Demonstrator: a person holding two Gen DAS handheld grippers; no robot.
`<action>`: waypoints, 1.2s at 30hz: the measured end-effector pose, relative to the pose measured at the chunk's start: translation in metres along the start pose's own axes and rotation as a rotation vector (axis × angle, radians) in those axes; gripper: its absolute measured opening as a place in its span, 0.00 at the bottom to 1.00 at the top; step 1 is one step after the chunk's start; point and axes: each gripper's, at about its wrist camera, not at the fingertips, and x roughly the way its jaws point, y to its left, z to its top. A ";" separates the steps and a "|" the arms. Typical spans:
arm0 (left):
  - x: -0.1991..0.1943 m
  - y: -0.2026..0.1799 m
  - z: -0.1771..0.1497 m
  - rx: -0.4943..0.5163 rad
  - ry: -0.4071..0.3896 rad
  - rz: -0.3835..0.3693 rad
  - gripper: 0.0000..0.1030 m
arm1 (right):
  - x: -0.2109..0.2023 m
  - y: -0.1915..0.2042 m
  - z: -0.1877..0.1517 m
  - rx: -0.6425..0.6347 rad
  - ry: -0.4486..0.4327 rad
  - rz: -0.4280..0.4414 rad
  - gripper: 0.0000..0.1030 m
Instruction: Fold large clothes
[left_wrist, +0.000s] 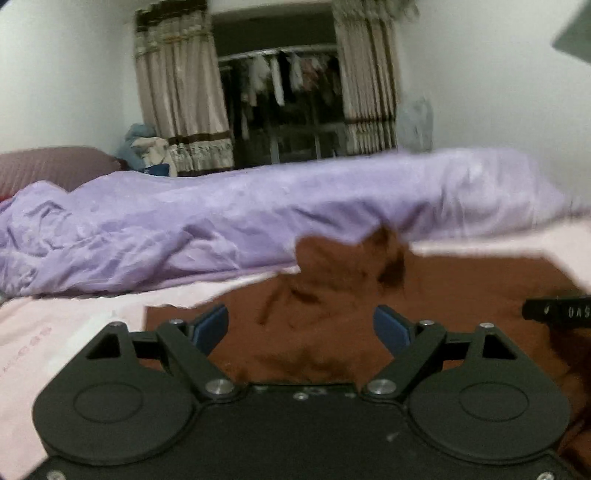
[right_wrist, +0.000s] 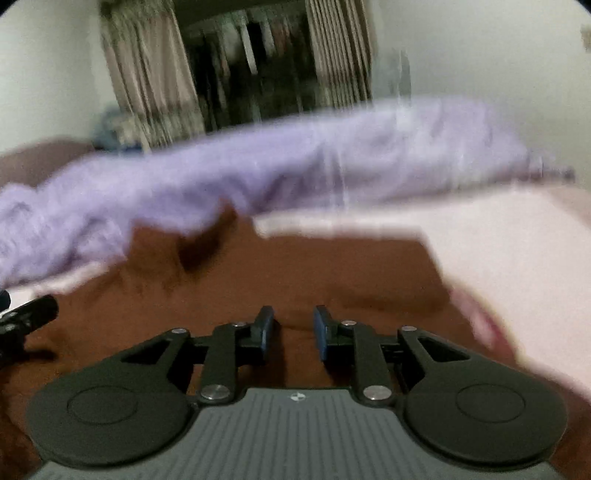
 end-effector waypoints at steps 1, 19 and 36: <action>0.011 -0.006 -0.005 0.031 0.025 0.008 0.85 | 0.001 -0.002 0.001 0.002 -0.001 0.004 0.25; -0.008 0.009 0.007 0.015 -0.029 0.034 0.87 | -0.034 0.038 -0.002 -0.095 -0.134 0.050 0.27; 0.000 0.057 0.005 -0.049 -0.007 0.086 0.88 | -0.029 0.001 0.008 -0.011 -0.107 -0.045 0.20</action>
